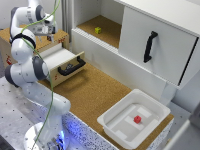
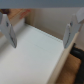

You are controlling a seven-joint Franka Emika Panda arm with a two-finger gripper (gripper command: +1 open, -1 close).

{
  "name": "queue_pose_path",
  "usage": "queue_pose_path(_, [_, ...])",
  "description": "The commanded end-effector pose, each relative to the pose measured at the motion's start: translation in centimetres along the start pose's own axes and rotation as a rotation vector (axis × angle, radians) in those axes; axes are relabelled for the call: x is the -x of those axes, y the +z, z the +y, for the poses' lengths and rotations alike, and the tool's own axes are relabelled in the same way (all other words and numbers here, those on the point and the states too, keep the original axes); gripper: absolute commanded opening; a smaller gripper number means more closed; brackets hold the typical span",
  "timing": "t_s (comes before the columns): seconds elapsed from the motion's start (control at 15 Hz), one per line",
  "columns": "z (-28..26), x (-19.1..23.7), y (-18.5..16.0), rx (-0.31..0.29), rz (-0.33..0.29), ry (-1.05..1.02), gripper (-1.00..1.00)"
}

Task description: Push the handle of the drawer

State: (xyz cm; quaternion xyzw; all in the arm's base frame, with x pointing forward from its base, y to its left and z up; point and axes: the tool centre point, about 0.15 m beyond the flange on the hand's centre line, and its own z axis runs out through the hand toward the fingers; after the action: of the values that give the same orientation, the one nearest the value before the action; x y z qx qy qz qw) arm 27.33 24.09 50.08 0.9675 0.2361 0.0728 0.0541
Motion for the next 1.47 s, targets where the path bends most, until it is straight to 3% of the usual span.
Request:
queue_pose_path(0.0, [10.5, 4.5, 5.8, -0.118, 0.14, 0.082, 1.0])
queue_pose_path(0.27, [16.1, 5.9, 10.3, -0.154, 0.153, 0.188, 1.0])
queue_pose_path(0.6, [19.2, 5.4, 15.3, -0.142, 0.103, 0.242, 1.0])
queue_pose_path(0.67, [19.7, 5.3, 16.5, -0.149, 0.098, 0.264, -1.0])
queue_pose_path(1.0, [19.7, 3.9, 21.9, -0.193, 0.044, 0.248, -1.0])
queue_pose_path(1.4, [17.6, 1.9, 21.2, -0.187, 0.04, 0.256, -1.0])
